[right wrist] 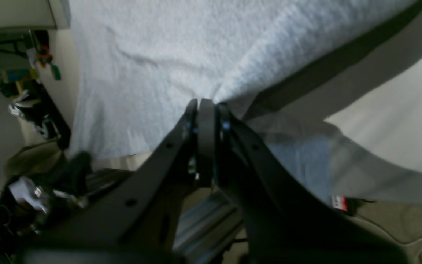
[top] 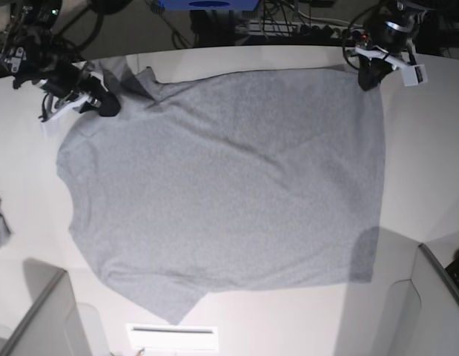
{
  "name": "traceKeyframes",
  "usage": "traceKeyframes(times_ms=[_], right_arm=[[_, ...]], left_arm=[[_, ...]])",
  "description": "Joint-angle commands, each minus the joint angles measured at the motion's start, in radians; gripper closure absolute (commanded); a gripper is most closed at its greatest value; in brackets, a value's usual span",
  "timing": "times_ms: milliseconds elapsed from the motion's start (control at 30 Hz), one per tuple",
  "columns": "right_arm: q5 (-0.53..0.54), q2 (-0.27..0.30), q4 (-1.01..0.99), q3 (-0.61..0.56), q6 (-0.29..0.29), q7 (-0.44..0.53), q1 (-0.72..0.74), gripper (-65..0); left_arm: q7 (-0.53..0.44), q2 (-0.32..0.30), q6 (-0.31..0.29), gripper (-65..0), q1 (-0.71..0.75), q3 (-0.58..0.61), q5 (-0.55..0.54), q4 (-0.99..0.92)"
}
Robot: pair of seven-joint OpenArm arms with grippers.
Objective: Fold the T-shirt properly
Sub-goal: 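Lift the shoulder edges with both grippers, raising the shirt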
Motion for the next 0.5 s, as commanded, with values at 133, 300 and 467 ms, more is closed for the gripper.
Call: traceKeyframes(times_ms=[133,300,467], right_arm=[[0.018,0.003,-0.049,0.013,0.007,0.005,0.002,0.0],[-0.008,0.004,-0.089,0.013,0.007,0.007,0.029,0.0],[-0.106,0.001,-0.092,0.013,0.007,-0.001,0.041,0.0]], left_arm=[[-0.018,-0.006,-0.069,0.0,0.034,-0.005,-0.010,0.017],[-0.018,-0.005,-0.087,0.0,0.028,-0.005,-0.010,0.017],[-0.023,-0.005,-0.087,0.0,0.026,-0.007,-0.004,0.009]])
